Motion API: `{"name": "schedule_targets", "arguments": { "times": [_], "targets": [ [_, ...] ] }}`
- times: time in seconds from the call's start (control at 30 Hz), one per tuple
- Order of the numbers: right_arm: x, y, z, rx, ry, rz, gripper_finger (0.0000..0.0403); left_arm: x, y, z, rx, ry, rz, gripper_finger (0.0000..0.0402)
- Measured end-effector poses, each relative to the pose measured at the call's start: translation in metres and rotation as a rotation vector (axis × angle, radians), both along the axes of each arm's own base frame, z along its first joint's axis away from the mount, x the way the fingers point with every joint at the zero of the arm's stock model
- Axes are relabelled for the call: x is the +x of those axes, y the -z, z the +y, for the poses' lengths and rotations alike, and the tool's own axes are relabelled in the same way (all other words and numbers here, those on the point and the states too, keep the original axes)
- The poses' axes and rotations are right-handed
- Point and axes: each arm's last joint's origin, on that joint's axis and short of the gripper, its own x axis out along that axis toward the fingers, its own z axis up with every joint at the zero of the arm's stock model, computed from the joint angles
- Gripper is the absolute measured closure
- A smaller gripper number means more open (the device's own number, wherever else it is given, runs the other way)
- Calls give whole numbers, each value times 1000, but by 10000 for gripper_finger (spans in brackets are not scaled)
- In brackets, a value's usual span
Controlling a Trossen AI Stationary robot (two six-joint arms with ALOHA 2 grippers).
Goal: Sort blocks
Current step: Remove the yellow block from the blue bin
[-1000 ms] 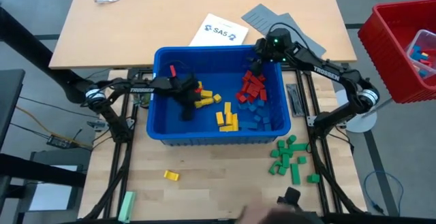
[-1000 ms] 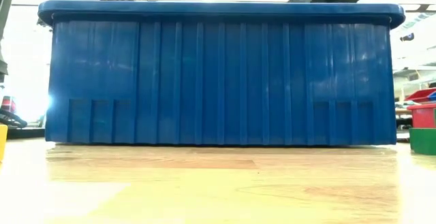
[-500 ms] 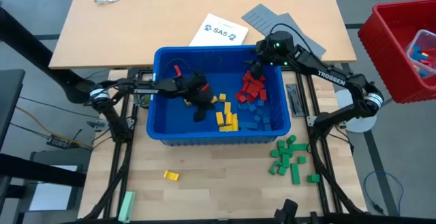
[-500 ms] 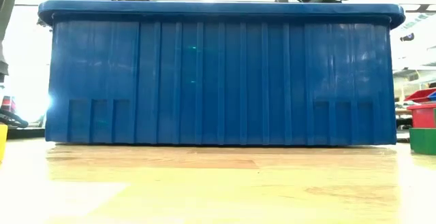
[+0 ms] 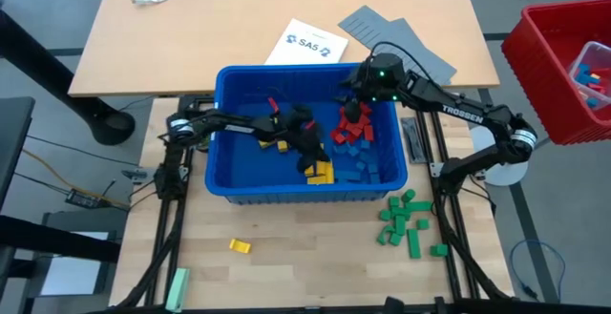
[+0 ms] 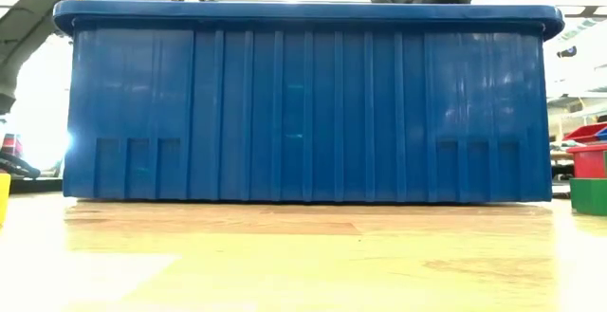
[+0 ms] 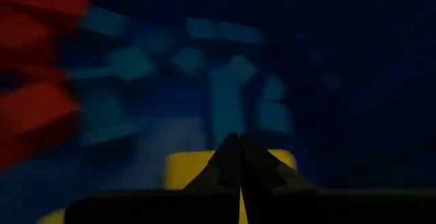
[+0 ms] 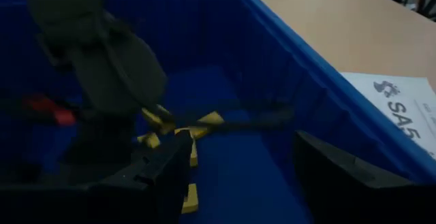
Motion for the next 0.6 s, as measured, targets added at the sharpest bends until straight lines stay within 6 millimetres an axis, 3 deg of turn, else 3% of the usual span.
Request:
{"name": "schedule_targets", "arguments": {
  "times": [0.23, 0.6],
  "targets": [
    [3, 0, 6, 3, -22, 4, 165, 13, 28, 1, -186, 106, 45, 396],
    [4, 3, 10, 18, -36, 32, 165, 6, 37, 9, -169, 10, 149, 396]
  ]
}}
